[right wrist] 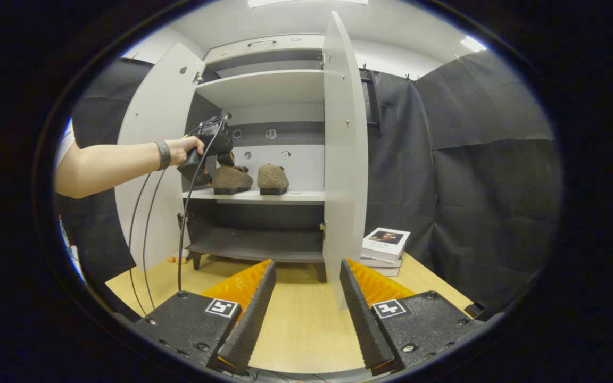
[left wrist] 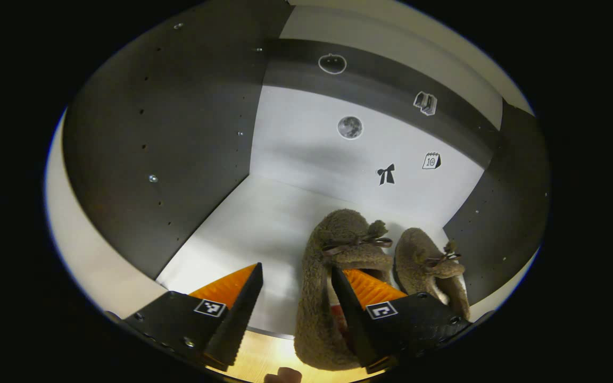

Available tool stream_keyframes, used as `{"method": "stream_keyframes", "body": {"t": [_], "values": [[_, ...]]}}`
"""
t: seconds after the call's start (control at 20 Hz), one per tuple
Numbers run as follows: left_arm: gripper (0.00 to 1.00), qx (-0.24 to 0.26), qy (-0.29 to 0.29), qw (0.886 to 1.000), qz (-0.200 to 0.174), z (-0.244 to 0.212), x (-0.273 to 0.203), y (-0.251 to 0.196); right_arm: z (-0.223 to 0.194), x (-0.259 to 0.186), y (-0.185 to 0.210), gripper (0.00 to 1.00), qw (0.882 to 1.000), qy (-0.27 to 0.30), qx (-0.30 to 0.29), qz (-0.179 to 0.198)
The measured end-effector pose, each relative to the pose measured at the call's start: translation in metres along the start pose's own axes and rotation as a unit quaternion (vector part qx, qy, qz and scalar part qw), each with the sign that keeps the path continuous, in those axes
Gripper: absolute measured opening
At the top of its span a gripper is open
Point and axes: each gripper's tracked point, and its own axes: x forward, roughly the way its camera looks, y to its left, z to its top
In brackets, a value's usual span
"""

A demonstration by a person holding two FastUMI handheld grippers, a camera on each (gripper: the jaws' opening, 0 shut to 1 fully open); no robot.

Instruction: Grab one shoe with the right hand and put it into the shoe cabinet, grab the other shoe with the left hand and put it into the shoe cabinet; then close the right door with the right hand and the left door with the left hand.

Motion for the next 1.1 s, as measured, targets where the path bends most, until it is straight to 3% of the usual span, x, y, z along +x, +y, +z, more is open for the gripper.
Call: {"method": "stream_keyframes", "body": {"t": [0.15,0.3,0.5,0.8,1.1], "values": [[0.94,0.009,-0.05,0.999,-0.003,0.019,-0.034,-0.003,-0.002,-0.002,0.005,0.78,1.0,0.002,0.002,0.008],[0.94,0.03,-0.095,0.994,-0.052,0.03,-0.082,-0.023,-0.003,-0.004,0.012,0.8,1.0,0.003,0.004,0.015],[0.95,0.079,-0.184,0.974,-0.105,0.031,-0.149,-0.04,-0.007,-0.005,0.019,0.78,1.0,0.008,-0.002,0.026],[0.95,0.109,-0.265,0.949,-0.128,-0.024,-0.233,-0.028,-0.009,-0.004,0.026,0.79,1.0,0.008,0.001,0.029],[0.95,0.098,-0.289,0.944,-0.123,-0.11,-0.274,0.007,-0.016,-0.002,0.029,0.79,0.999,0.014,0.002,0.035]]}}
